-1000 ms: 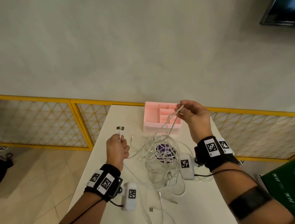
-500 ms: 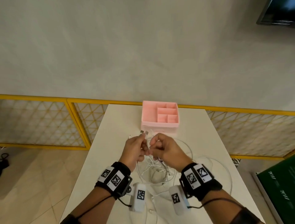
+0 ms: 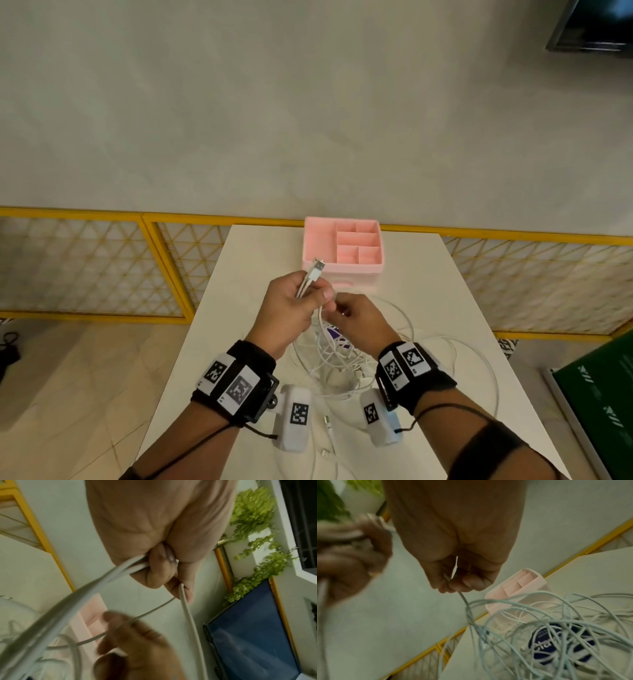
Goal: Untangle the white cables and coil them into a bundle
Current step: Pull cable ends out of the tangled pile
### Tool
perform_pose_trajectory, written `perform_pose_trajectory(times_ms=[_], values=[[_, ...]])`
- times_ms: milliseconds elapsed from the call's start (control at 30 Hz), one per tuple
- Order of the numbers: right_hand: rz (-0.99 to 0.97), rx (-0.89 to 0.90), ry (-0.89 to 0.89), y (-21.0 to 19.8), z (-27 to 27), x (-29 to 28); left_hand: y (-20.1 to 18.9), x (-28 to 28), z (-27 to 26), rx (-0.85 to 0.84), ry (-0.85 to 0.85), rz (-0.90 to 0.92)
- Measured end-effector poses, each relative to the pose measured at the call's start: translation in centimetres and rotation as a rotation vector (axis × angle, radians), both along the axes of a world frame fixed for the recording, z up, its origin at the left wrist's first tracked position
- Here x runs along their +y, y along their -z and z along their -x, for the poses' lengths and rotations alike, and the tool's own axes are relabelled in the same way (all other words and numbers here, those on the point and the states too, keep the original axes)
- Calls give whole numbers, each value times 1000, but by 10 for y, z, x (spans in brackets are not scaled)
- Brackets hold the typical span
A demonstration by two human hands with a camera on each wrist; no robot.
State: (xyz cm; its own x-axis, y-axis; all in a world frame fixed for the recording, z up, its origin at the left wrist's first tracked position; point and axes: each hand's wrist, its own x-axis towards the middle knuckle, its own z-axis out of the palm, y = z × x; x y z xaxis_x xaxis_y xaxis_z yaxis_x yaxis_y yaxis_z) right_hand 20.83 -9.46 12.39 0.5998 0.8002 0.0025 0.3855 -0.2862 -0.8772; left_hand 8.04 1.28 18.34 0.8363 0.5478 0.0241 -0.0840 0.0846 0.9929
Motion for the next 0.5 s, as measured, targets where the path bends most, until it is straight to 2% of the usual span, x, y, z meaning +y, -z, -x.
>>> perform_pose_trajectory(times_ms=[133,233,367,500], values=[[150,-70,114,25,-7,-1,-22,7,4,-141,-50,28],[174,-48,144,28,-12,-4,-23,18,9,-154,-103,25],[-108,98,273,-18,-23,1,-5,27,15,-5,-150,45],[-407,182,239,-86,-25,10,8,25,8,32,-176,217]])
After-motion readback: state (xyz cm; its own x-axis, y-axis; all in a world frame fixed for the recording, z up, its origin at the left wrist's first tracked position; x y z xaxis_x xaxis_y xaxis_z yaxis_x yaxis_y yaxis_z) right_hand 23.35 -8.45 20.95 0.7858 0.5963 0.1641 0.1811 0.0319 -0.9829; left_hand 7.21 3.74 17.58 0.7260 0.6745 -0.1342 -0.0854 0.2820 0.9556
